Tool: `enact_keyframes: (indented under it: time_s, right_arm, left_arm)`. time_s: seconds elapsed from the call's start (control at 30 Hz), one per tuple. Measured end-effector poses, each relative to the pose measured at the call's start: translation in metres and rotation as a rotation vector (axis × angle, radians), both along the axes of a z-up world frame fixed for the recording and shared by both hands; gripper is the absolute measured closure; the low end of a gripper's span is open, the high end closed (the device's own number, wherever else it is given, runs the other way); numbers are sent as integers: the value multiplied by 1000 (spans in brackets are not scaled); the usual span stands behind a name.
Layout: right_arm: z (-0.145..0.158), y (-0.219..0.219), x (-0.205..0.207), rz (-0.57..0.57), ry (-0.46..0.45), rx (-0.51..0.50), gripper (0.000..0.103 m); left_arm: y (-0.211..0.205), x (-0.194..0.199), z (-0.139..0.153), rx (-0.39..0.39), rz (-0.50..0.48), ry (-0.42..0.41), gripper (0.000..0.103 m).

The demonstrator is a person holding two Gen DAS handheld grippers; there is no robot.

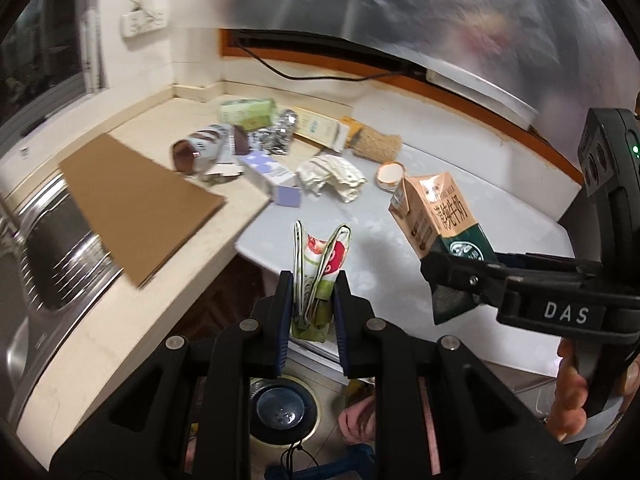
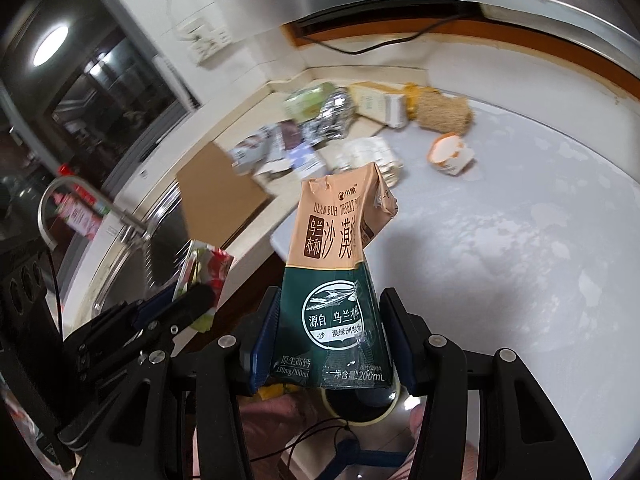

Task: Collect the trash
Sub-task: 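Carry both items down to the floor bin and open both grippers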

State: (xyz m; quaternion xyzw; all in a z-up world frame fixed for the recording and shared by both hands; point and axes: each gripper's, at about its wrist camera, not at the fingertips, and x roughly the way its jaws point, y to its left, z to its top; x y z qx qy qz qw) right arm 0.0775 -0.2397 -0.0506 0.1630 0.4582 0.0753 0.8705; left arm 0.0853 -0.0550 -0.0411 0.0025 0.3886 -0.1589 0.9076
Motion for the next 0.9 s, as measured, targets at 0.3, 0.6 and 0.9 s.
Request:
enact_keyframes:
  time_s: [0.3,0.6,0.9]
  right_arm:
    - [-5,51,-29,166,5,-4,53]
    - [-40,106,-64,307,30,-43,53]
    - [-127,145,-75,335,120,-79,53]
  left_arm:
    - [39,-42,-11,9,111,1,87]
    - [81,-73,-60,-1,173,72,87]
    - [111,-92,-157,-28,134,217,87]
